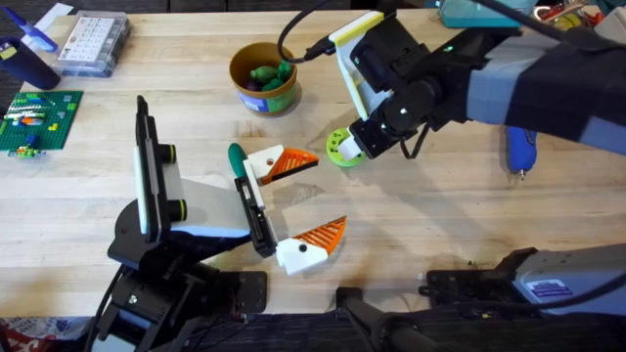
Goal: Pick up the gripper from the table and insert it into the empty holder that is missing its gripper. Then pick up a screw, insert it into the mounting hole, and use the screwdriver to tighten it. Finally, clean up the table by picking up the vegetable and placing it into the bucket.
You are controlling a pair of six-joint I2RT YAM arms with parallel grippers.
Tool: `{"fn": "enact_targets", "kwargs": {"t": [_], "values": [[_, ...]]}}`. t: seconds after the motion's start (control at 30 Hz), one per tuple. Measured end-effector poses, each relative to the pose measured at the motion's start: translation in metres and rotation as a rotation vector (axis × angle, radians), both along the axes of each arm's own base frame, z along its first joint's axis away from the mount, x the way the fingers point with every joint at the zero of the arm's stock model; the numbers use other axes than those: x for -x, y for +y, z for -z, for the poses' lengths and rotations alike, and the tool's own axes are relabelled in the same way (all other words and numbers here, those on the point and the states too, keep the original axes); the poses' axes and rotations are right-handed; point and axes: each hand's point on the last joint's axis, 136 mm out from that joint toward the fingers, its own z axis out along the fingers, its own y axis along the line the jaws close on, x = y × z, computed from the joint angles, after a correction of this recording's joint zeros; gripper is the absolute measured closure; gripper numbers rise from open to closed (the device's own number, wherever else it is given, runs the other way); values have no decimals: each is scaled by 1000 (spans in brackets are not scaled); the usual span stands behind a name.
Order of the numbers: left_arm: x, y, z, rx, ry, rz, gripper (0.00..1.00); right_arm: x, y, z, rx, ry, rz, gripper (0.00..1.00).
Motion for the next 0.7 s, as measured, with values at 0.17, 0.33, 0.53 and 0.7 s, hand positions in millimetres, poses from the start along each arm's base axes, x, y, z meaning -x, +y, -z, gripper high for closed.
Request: {"fn": "enact_targets", "kwargs": {"t": [0.17, 0.33, 0.53, 0.7], "values": [[0, 0, 0, 0, 0, 0, 11, 5, 2, 5, -7, 34, -5, 429], [0, 0, 0, 0, 0, 0, 11, 15, 12, 5, -63, 86, -27, 429], [0, 0, 0, 0, 0, 0, 11, 28, -3, 2, -19, 126, 23, 429], [0, 0, 0, 0, 0, 0, 11, 38, -17, -7, 17, 137, 54, 429]]}}
